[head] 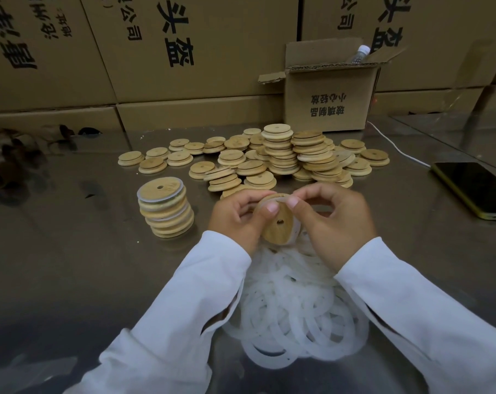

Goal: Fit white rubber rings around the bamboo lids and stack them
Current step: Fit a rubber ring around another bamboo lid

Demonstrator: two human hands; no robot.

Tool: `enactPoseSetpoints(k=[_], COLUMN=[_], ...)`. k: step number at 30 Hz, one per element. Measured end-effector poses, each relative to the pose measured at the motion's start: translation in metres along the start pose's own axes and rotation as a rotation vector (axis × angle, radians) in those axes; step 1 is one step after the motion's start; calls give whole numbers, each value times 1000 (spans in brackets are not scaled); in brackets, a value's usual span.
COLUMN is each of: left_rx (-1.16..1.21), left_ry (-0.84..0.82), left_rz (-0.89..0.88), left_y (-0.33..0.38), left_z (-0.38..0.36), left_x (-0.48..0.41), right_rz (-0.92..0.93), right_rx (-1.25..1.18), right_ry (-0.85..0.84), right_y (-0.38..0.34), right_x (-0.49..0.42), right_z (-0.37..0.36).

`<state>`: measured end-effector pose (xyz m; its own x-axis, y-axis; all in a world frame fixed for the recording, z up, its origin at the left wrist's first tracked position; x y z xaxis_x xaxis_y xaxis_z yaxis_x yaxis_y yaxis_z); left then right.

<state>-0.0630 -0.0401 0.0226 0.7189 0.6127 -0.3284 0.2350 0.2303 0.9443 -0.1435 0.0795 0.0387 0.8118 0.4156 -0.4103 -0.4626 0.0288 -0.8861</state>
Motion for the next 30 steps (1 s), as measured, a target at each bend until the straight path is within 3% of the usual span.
enactPoseSetpoints(k=[8,20,30], left_rx=[2,112,190], left_ry=[10,77,130], left_rz=[-31,61,168], left_y=[9,-3,-16], left_z=[6,8,9], left_x=[-1,0,1], right_rz=[9,4,107], right_rx=[-3,-71,-21], right_ry=[10,47,109], right_y=[-8,-8,-6], right_x=[-2,-1,2], right_z=[2,6,9])
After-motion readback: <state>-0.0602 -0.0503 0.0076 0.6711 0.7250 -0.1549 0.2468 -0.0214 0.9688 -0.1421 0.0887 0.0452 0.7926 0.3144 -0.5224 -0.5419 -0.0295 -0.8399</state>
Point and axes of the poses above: each hand's wrist, its own x-axis away from the middle knuckle, its own z-axis out of the back of the hand, y = z × x, the point moved 9 cm from there along -x, towards the middle knuckle, and after that the axes turned 3 degrees about y, right-handed, at the moved point
